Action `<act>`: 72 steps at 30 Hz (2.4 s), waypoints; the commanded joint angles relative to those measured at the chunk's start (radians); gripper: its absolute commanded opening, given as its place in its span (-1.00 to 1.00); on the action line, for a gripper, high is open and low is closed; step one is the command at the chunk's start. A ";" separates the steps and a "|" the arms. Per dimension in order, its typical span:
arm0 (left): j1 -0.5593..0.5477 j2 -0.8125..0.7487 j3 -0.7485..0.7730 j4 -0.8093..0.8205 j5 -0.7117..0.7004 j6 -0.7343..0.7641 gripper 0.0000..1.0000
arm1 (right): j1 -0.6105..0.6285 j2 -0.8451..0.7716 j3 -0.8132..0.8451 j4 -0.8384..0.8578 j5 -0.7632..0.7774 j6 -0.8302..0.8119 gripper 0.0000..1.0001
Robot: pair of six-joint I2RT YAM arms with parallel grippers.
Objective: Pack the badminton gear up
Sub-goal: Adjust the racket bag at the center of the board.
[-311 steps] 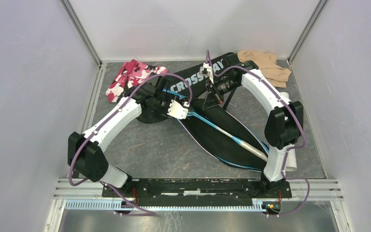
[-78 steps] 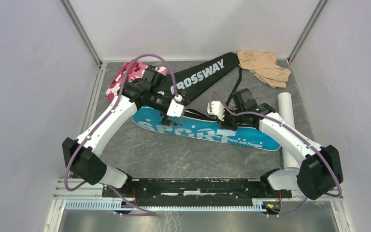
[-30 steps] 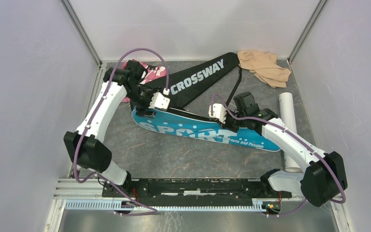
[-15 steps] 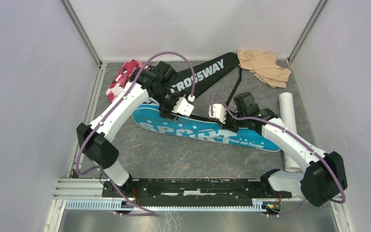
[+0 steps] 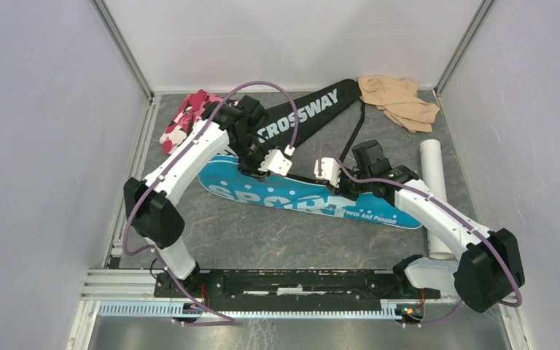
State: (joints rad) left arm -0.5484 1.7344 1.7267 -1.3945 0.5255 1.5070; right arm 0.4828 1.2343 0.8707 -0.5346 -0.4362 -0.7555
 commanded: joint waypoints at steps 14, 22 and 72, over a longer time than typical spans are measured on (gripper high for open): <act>0.277 -0.151 -0.126 -0.070 -0.070 0.113 -0.01 | -0.008 -0.035 -0.031 -0.017 0.047 0.013 -1.00; 0.310 -0.150 -0.132 -0.070 -0.019 0.129 -0.06 | -0.008 -0.033 -0.033 -0.013 0.041 0.015 -1.00; 0.034 -0.137 -0.019 -0.070 -0.137 -0.269 0.02 | -0.007 -0.081 -0.077 -0.012 0.024 -0.018 -1.00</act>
State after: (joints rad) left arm -0.5167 1.6569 1.7302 -1.4010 0.4633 1.2613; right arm 0.4824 1.1870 0.8131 -0.5083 -0.4267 -0.7578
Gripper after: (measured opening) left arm 0.509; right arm 0.059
